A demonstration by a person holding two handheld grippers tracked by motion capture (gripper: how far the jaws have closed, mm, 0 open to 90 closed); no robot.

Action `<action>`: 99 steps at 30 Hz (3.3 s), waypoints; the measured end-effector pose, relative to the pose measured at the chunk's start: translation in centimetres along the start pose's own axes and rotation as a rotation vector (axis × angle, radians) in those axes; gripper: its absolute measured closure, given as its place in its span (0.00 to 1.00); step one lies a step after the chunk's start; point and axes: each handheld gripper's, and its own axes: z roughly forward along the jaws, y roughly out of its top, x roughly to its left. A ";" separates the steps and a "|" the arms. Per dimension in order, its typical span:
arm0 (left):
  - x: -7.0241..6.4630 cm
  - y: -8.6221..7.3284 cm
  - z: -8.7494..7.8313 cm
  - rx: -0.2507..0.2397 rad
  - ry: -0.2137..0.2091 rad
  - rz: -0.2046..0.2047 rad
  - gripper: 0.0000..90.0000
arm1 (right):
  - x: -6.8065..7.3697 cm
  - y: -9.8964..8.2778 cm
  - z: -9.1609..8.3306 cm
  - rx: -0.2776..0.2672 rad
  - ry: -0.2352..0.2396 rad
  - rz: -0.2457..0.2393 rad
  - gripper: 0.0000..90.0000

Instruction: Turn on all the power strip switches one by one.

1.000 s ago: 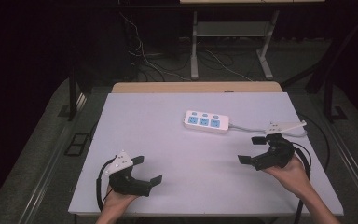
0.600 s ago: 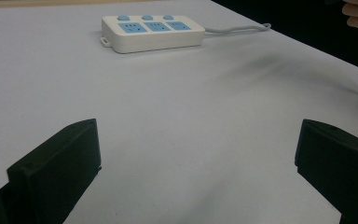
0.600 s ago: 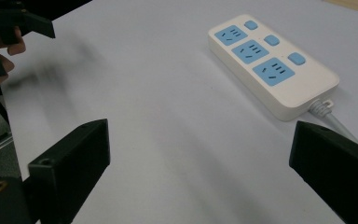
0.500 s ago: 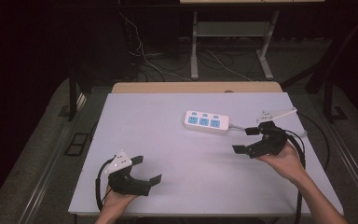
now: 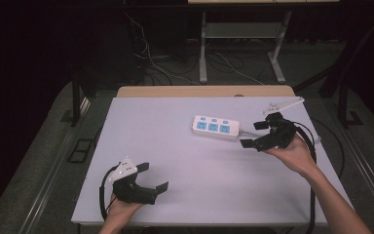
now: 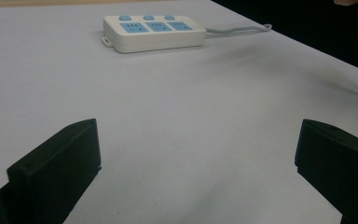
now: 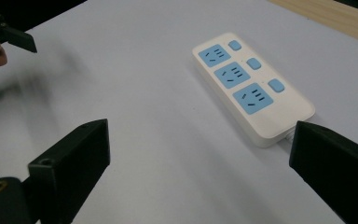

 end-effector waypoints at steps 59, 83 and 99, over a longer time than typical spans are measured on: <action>0.2 0.0 0.1 0.001 -0.018 -0.003 0.00 | -6.6 6.2 7.4 0.090 -0.093 0.066 0.26; 0.4 0.0 0.2 -0.004 -0.033 -0.011 0.00 | -7.8 5.2 10.9 0.129 -0.123 0.068 1.00; 0.4 0.0 0.1 -0.006 -0.029 -0.012 0.00 | -8.5 4.5 12.7 0.162 -0.118 0.097 1.00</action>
